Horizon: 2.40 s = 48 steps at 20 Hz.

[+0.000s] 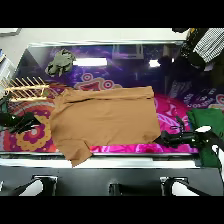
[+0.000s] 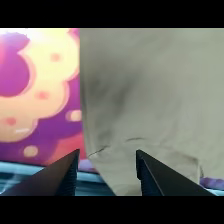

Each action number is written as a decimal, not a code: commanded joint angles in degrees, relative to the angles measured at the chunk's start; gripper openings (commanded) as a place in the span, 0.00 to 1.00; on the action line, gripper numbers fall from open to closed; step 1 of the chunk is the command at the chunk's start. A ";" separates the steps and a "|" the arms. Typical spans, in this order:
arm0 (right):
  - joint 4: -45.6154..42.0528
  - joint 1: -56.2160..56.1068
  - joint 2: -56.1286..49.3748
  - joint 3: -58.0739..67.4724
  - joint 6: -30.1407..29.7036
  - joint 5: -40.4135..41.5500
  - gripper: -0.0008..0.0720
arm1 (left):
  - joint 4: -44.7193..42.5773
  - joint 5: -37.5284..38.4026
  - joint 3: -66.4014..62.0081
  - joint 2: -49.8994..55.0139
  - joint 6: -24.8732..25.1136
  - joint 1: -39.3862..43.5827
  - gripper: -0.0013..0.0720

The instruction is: Fold the clothes and pants, and hang the long-sleeved shirts on hangers.

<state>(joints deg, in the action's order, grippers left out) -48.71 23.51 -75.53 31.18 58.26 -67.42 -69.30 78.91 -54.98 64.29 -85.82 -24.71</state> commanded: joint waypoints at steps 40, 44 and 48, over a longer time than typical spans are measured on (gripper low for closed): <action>12.57 -8.57 25.99 12.61 6.60 7.93 0.05 | 21.94 -15.32 3.13 -0.28 8.00 5.09 0.04; 7.13 -11.43 26.03 32.46 12.76 10.01 0.05 | 21.09 -10.64 -22.53 -1.90 3.41 6.56 0.04; -1.68 -11.45 28.98 55.56 18.29 5.35 0.05 | 8.94 -6.19 -48.13 -7.10 -6.10 6.45 0.04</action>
<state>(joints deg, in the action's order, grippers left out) -44.01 12.60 -48.34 71.83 71.99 -60.23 -52.58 69.32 -86.39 60.20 -84.93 -18.59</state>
